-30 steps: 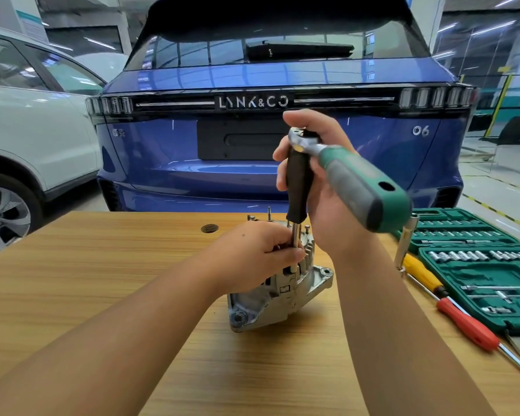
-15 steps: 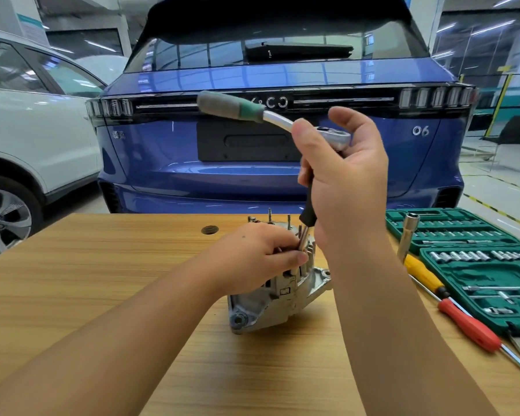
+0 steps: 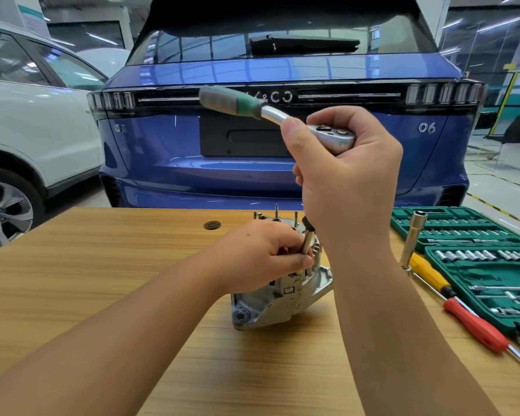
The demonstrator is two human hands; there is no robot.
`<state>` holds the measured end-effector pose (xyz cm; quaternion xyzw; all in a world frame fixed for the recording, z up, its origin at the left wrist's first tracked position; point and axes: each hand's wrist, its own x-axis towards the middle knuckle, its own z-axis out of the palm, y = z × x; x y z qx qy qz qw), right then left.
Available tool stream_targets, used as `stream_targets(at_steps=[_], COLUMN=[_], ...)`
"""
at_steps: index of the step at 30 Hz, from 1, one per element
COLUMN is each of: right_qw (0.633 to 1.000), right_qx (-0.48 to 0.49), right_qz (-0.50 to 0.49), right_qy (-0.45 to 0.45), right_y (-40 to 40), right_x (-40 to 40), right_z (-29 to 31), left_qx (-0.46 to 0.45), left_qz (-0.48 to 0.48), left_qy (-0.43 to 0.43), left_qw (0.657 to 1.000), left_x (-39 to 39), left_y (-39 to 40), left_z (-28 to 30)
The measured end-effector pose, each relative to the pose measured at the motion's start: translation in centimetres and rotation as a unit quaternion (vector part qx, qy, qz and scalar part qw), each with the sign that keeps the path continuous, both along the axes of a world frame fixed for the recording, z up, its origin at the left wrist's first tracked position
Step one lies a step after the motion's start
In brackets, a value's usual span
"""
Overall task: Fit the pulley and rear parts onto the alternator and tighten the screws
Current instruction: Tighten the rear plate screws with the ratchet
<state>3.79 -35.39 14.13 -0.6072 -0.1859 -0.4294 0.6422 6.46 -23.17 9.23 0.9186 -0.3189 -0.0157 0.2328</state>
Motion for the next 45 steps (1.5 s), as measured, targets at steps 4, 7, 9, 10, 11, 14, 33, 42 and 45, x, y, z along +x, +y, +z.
stream_targets(at_steps=[4, 7, 9, 10, 11, 14, 33, 42, 45], right_qw=[0.997, 0.988, 0.976, 0.972, 0.971, 0.971, 0.992, 1.0, 0.995], right_qx=[-0.025, -0.076, -0.108, -0.111, -0.109, -0.101, 0.043, -0.002, 0.032], right_qz=[-0.062, -0.128, -0.183, -0.199, -0.205, -0.204, 0.113, -0.004, 0.089], right_qy=[-0.032, -0.045, -0.05, -0.055, -0.06, -0.078, -0.022, -0.03, 0.017], right_y=[0.2, -0.5, -1.0, -1.2, -1.3, -1.2, -2.0, -0.6, -1.3], right_x=[0.3, 0.8, 1.0, 1.1, 1.1, 1.4, 1.7, 1.4, 1.3], right_z=[-0.1, -0.2, -0.1, -0.1, -0.2, -0.3, -0.3, -0.5, 0.0], left_qx=[-0.005, -0.017, -0.009, -0.001, 0.005, 0.009, -0.003, -0.011, -0.022], left_qz=[-0.002, 0.001, -0.001, -0.003, -0.004, 0.0, 0.034, 0.044, 0.048], left_qy=[0.0, 0.002, -0.001, -0.007, -0.012, -0.018, -0.027, -0.035, -0.038], left_qw=[1.0, 1.0, 1.0, 1.0, 1.0, 1.0, 0.999, 0.998, 0.998], left_x=[-0.1, 0.0, 0.1, 0.1, 0.1, 0.0, -0.3, -0.6, -0.7], left_y=[-0.4, -1.0, -1.3, -1.4, -1.4, -1.3, -1.8, -2.1, -2.5], left_z=[-0.1, 0.0, 0.1, 0.1, 0.1, 0.2, 0.1, 0.0, -0.1])
